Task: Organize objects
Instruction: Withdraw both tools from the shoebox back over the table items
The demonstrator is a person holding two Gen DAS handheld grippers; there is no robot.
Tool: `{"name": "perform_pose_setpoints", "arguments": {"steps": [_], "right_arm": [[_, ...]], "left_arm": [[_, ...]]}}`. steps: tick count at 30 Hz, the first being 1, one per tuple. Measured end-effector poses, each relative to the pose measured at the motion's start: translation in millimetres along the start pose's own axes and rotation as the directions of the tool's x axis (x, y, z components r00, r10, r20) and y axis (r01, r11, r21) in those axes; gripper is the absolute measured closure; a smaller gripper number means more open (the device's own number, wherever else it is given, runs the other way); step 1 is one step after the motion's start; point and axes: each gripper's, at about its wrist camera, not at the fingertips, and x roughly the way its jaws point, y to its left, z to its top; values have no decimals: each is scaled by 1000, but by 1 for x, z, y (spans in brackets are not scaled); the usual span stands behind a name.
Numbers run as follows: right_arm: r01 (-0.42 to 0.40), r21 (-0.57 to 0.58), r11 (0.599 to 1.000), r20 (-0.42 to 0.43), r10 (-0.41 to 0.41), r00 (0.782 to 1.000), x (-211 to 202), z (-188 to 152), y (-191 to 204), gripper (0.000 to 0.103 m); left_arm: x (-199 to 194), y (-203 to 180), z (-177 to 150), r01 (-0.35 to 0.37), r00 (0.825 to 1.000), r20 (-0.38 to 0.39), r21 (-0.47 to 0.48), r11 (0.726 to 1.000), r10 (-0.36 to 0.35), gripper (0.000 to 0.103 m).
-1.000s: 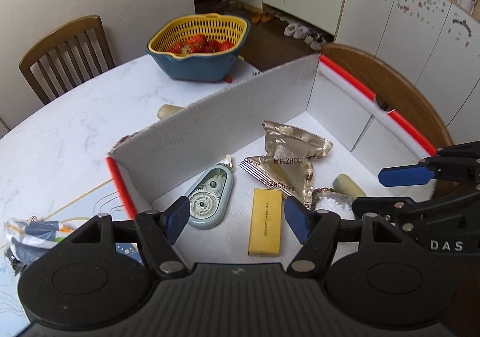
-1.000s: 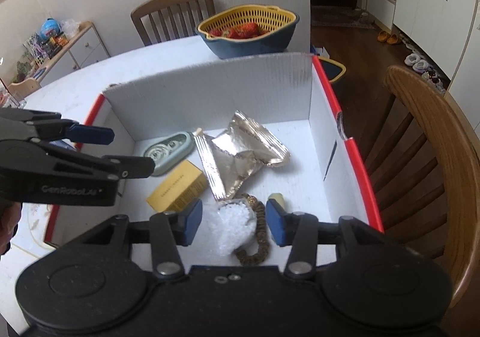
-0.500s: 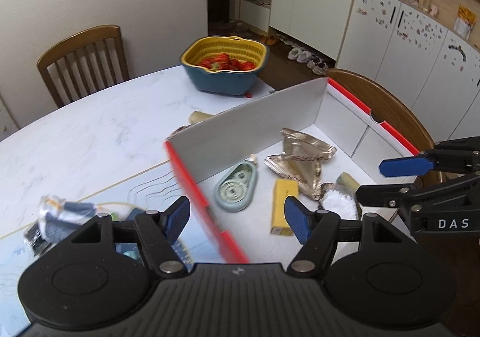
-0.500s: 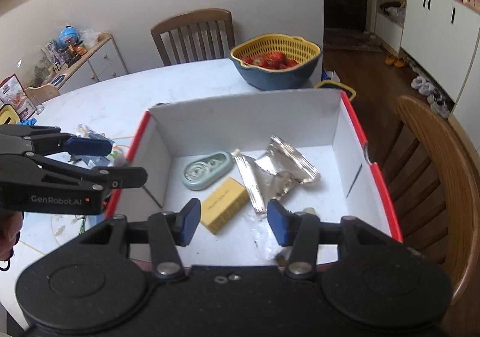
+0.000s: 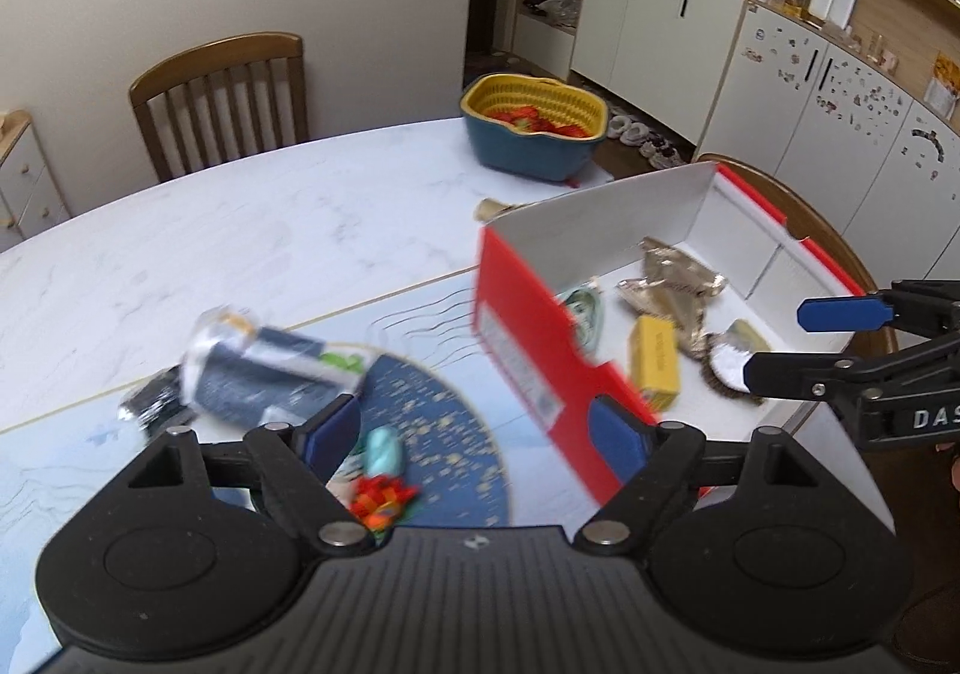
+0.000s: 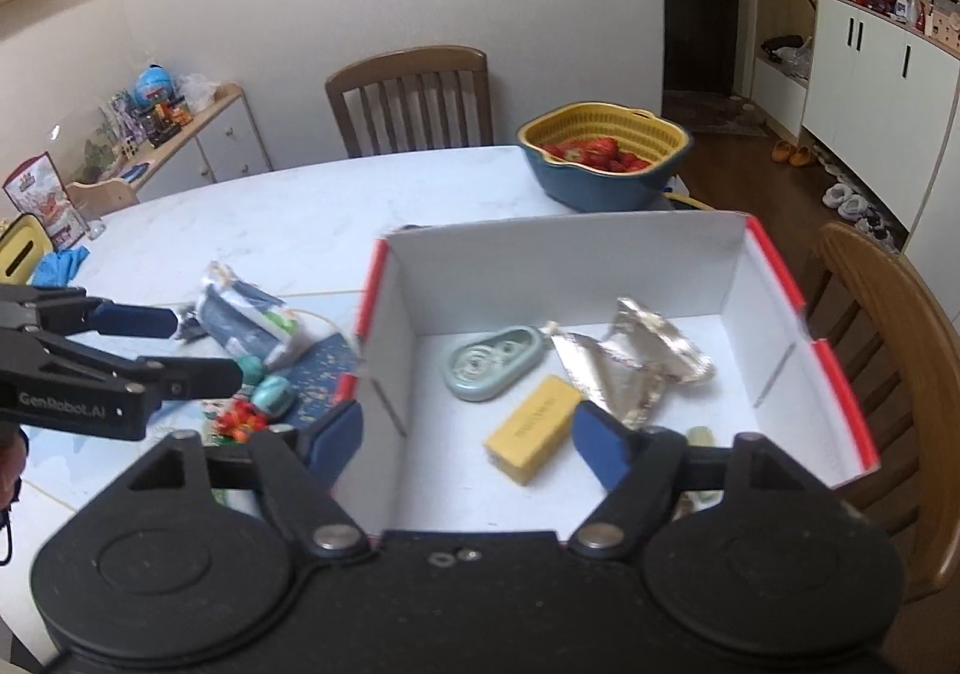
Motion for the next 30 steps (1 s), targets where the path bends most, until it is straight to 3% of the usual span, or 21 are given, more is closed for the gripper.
{"name": "perform_pose_setpoints", "arguments": {"steps": [3,5,6,15,23,30], "right_arm": [[-8,3,1000,-2,8,1000,4,-1,17,20],[-12,0,1000,-3,12,1000,7,-1,29,17],[-13,-3,1000,-3,13,1000,8,-1,36,15],[-40,-25,999,-22,39,999,23,-2,89,14],[-45,-63,997,-51,41,998,40,-5,135,14],[-18,-102,995,-74,11,997,59,-6,164,14]], "left_arm": [[-5,21,-7,0,1000,0,-21,1000,0,19],[-6,35,-11,-7,1000,-2,-33,999,7,6],[-7,42,-13,-3,1000,-2,-39,999,3,4],[-18,98,-29,16,999,42,-69,998,-13,0],[-11,147,-38,-52,998,42,-66,996,55,0],[17,184,-49,-104,994,-16,-62,993,104,0]]}}
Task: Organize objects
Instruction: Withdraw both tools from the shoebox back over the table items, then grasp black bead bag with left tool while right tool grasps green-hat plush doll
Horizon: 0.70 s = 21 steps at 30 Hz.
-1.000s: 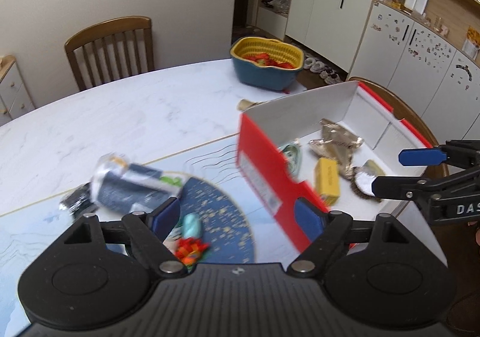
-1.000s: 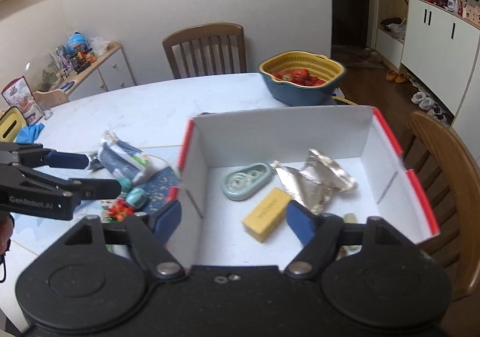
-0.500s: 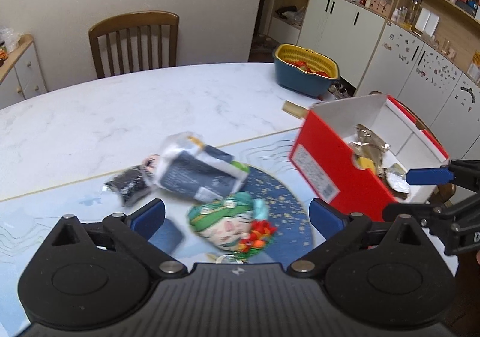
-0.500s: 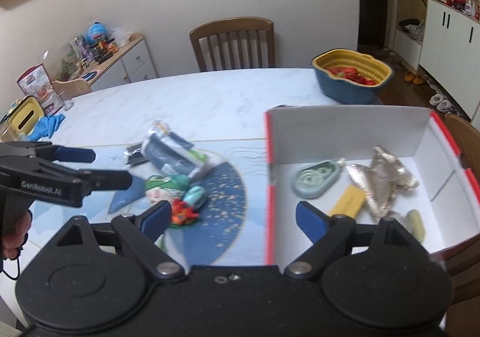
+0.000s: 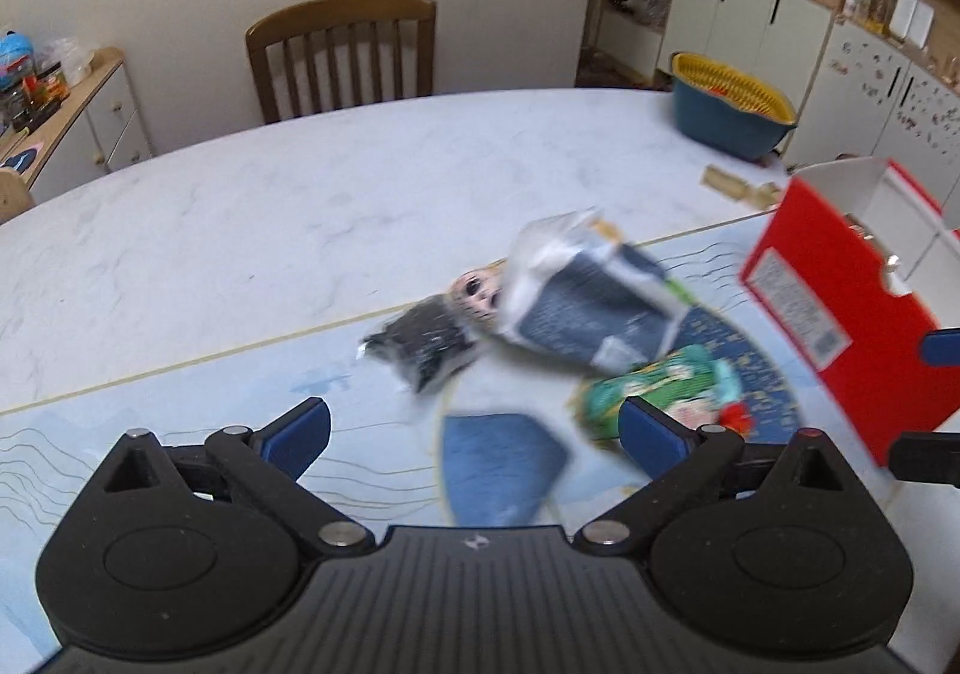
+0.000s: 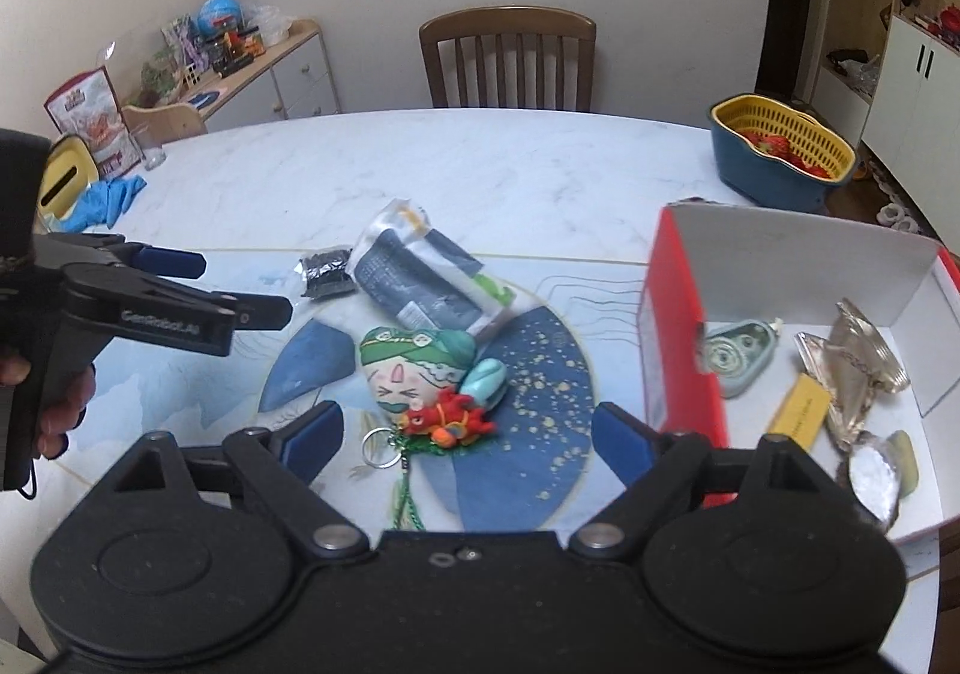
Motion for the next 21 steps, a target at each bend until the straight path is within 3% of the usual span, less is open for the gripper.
{"name": "perform_pose_setpoints", "arguments": {"steps": [13,21], "right_arm": [[35,-70,997,-49,-38,998,50,12,27,14],[19,-103,995,-87,-28,996,81,19,34,16]], "left_arm": [[54,31,5,-14,1000,-13,48,999,15,0],[78,37,9,19,1000,-11,70,997,-19,0]]}}
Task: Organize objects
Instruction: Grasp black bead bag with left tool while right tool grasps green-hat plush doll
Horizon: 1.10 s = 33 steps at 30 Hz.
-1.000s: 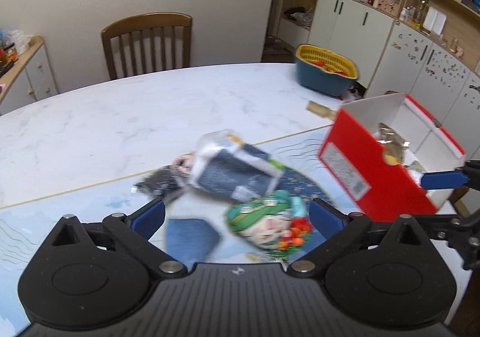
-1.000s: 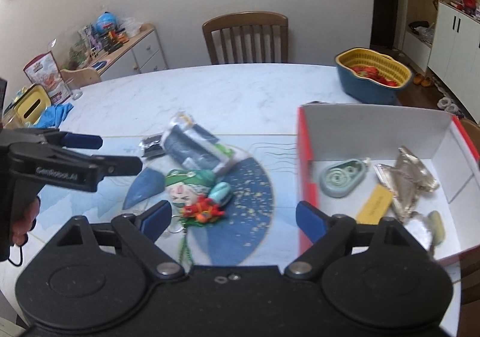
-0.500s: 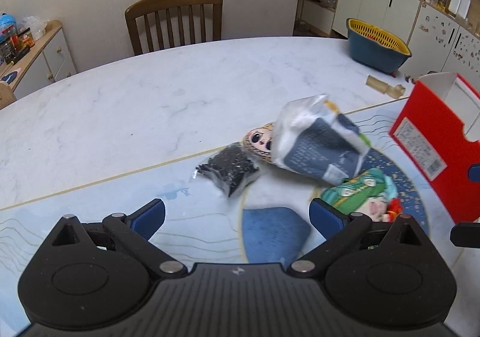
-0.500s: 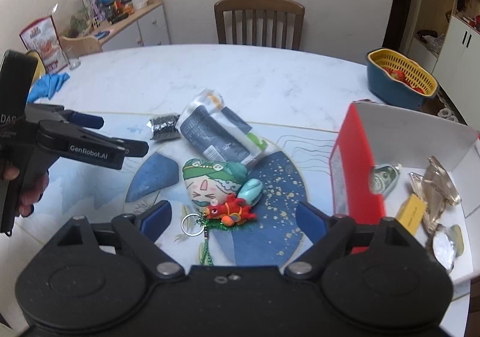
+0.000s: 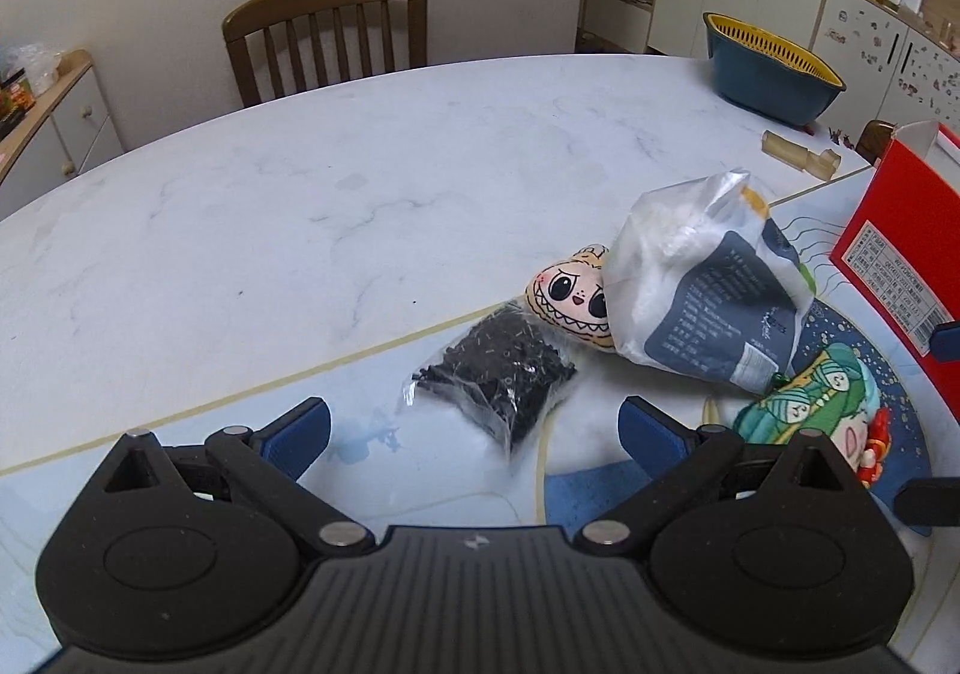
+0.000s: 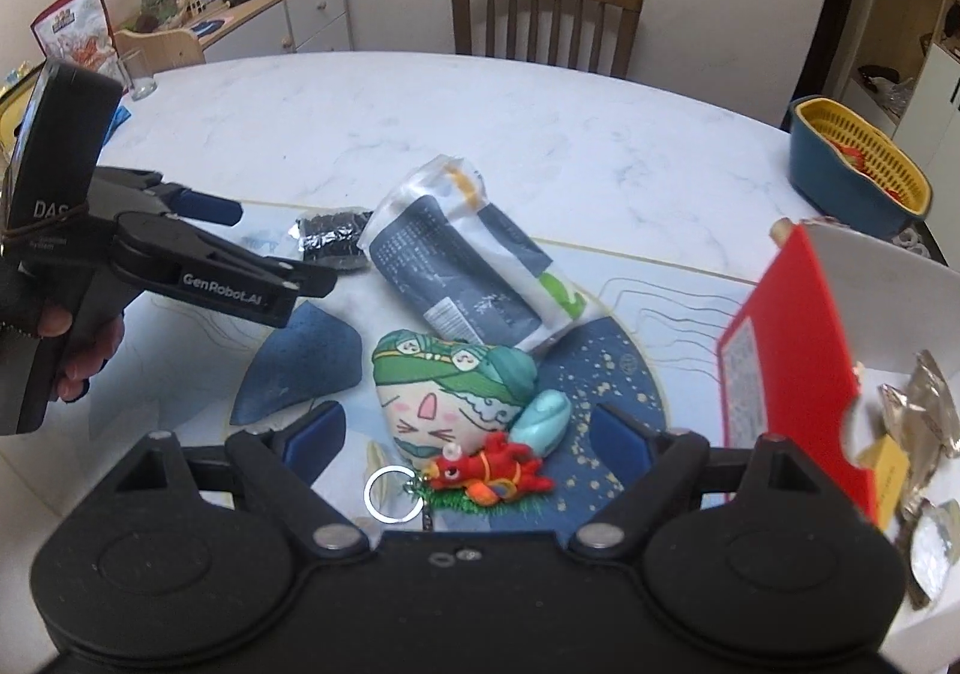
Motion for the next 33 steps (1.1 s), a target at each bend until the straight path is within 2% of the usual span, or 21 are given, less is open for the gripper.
{"name": "perform_pose_setpoints", "arguments": {"steps": [8,13,21,23,25,27,29,33], "right_arm": [[-10,-71,997,-21,9,1000,25,9,15,19],[12,-101,995,-34,-16,999,39,10,20,20],[23,-110,994,-43,-28,999,49,9,24,20],[31,-116,993,-41,-36,999,50,9,25,20],[37,-130,991,-41,-43,998,51,9,28,22],[49,-151,987,-39,-55,998,52,9,31,29],[59,-168,984,-35,-66,997,51,9,33,32],[71,-175,982,-27,-77,997,49,8,34,37]], "left_arm": [[14,2,3,23,1000,21,17,1000,-23,0],[21,7,2,36,999,30,19,999,-37,1],[25,5,3,55,997,53,40,998,-58,19],[24,0,3,42,997,60,70,997,-46,33],[23,-2,3,43,997,65,82,996,-48,39],[22,-2,2,45,996,68,84,995,-51,44],[20,-4,2,41,996,70,94,995,-48,55],[16,-6,0,33,997,61,92,995,-38,60]]}}
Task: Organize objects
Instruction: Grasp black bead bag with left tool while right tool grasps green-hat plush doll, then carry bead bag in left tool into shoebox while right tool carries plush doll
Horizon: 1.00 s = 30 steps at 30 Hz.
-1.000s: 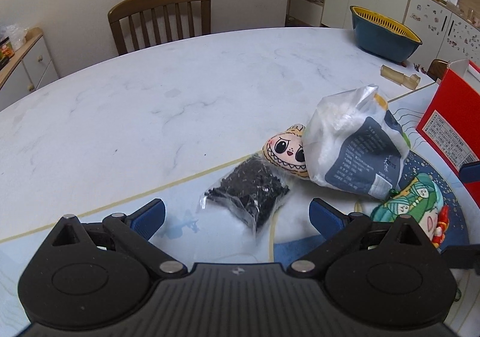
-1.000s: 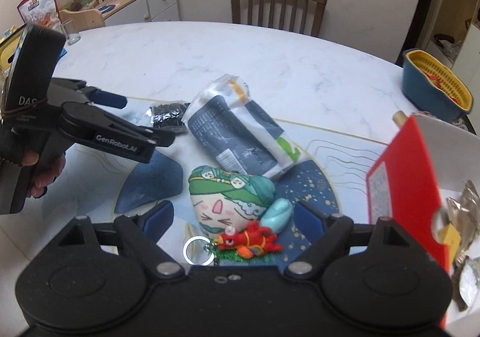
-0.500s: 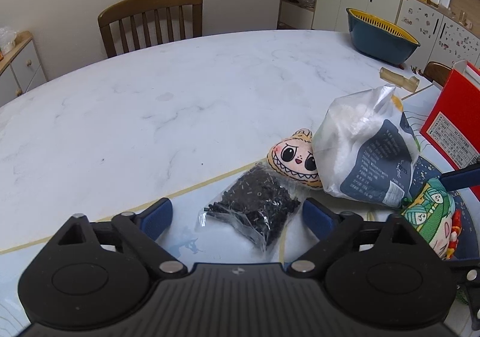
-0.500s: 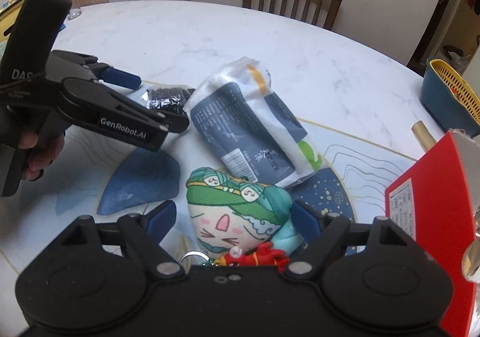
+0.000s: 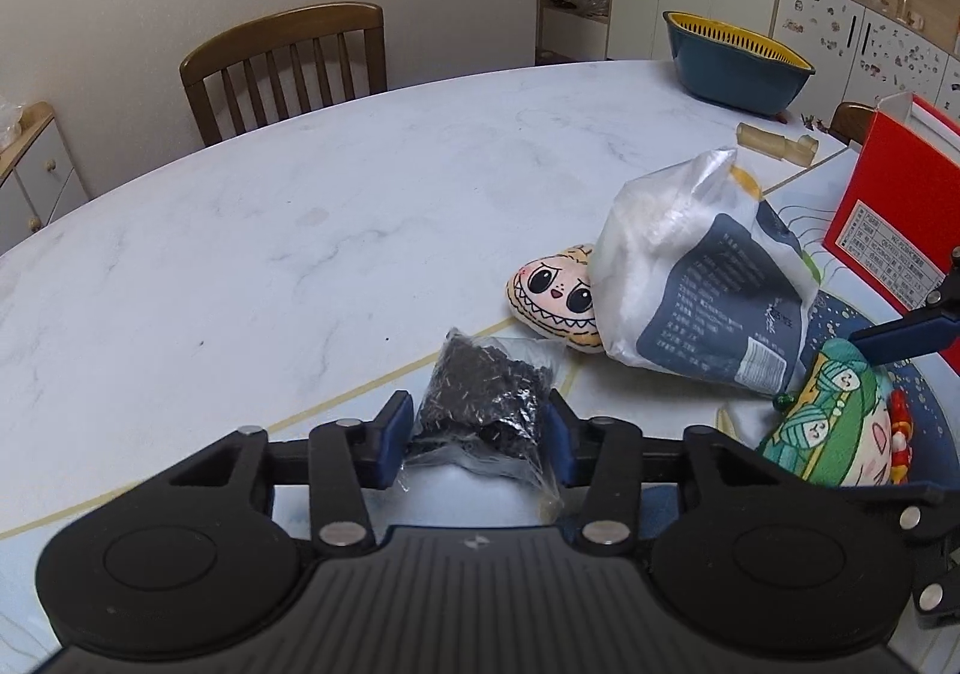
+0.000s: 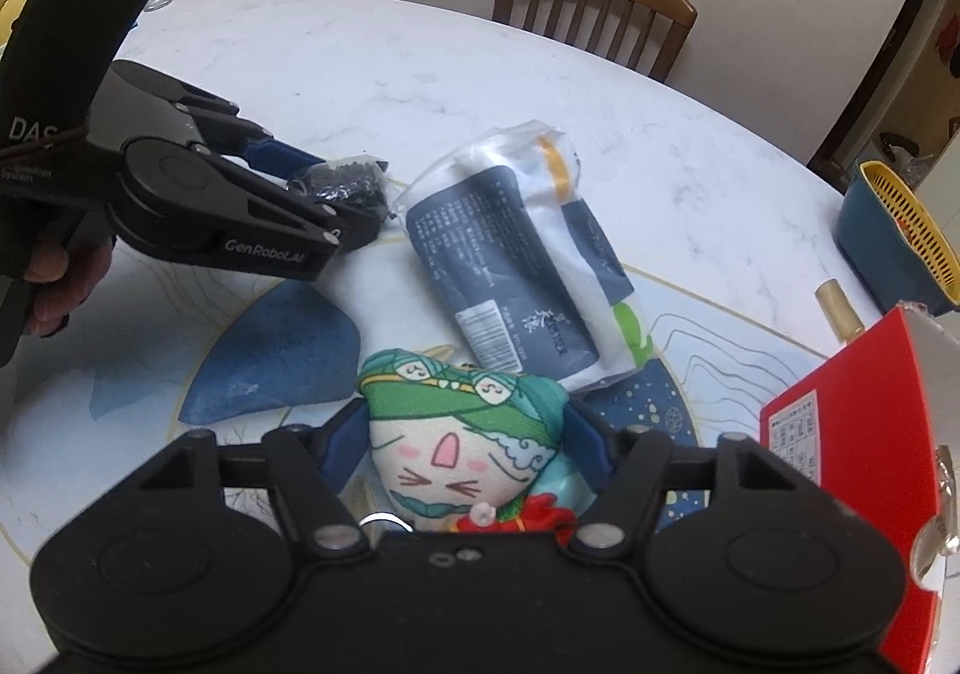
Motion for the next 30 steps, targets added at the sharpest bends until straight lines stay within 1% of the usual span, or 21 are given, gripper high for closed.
{"name": "perform_pose_setpoints", "arguments": {"steps": [1,5,11,13,17,22,30], "right_arm": [[1,2,1000,2,-1,1000,-2,0,0,37],[-4,23,1000,15,3,1000,-11,-3,-1,38],[-16,31,999,23,15,1000,-27,-10,0,38],[-18,38,999,32,17,999,-34,-12,0,38],[-30,55,998,62,27,998,-52,-16,-1,38],[-43,83,996,76,37,996,-76,-21,-7,38],[-82,163,983,119,63,991,-121,-30,-25,38]], "left_arm": [[-2,-1,-1,0,1000,1,2,1000,0,63],[-9,-2,-4,2,1000,-2,-11,1000,-2,67],[-27,-7,-16,4,1000,1,-38,999,-4,67],[-35,-10,-20,1,1000,-2,-50,999,-1,67],[-56,-17,-26,18,1000,3,-75,997,-18,67],[-86,-29,-24,46,999,18,-88,995,-44,67],[-128,-58,-8,92,995,36,-79,993,-89,67]]}}
